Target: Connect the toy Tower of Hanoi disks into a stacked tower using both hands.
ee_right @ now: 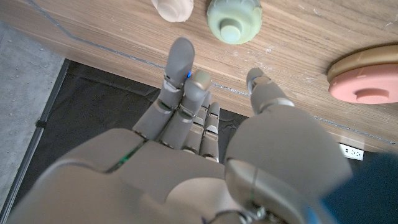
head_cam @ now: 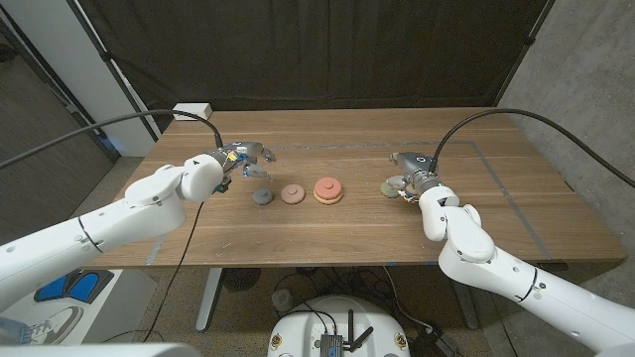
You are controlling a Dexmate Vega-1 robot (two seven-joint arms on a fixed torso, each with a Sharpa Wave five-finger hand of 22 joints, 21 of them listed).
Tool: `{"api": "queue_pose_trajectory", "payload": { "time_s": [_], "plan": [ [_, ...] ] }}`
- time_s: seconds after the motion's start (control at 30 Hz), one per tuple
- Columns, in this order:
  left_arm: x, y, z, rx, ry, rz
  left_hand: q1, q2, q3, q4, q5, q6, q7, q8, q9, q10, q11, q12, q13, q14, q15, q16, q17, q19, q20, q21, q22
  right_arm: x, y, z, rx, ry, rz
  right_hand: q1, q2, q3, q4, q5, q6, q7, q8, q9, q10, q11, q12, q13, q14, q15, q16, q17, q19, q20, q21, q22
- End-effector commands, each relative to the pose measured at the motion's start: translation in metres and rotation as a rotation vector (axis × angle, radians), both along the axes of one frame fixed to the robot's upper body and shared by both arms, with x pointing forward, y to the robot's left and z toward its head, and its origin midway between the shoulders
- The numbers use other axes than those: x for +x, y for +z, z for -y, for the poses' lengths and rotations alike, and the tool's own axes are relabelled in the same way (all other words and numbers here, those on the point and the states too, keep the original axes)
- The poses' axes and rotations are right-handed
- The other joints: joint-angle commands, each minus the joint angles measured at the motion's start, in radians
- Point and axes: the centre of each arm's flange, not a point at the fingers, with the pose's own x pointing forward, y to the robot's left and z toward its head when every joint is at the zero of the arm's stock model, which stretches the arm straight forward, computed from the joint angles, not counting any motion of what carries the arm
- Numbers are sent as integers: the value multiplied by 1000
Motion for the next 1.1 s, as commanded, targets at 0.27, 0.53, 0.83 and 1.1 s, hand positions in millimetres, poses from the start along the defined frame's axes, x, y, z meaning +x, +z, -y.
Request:
{"api": "queue_pose_trajectory", "payload": {
  "time_s": [0.27,0.53,0.83,1.1],
  "plan": [
    [12,-2,2,89,-75,-103,-33,-18,-23,2,-12,-37,20,-11,-3,-35,23,-12,-3,-9,-73,7,-7,-4,-138,-7,-4,1,4,-8,-13,-4,-4,-8,1,3,8,9,-6,4,-7,1,8,6,0,5,-3,-15,-3,4,-5,-47,0,4],
    [17,-7,8,112,-78,-126,-47,-21,-34,3,-23,-122,58,-26,-9,-83,52,-21,-14,-15,-73,8,-12,-1,-139,-11,-8,0,2,-11,-20,-6,-14,-10,2,3,8,10,-9,2,-9,0,9,5,-1,7,-10,-15,-11,-2,-6,-47,-1,3],
    [21,-10,16,148,-102,-126,-48,-22,-37,0,-28,-140,62,-18,-11,-97,58,-17,-19,-18,-73,9,-15,-1,-139,-14,-10,-2,1,-12,-19,-13,-17,-12,3,4,7,11,-10,2,-11,-1,8,4,-3,8,-13,-15,-16,-5,-9,-47,-2,2],
    [24,-11,23,180,-135,-111,-48,-23,-39,-1,-31,-141,56,-13,-12,-102,53,-15,-21,-16,-73,13,-13,-2,-139,-16,-10,-3,2,-12,-21,-18,-19,-14,5,4,7,11,-10,3,-12,-1,9,5,-3,9,-12,-15,-17,-5,-9,-47,-2,2]
  ]
}}
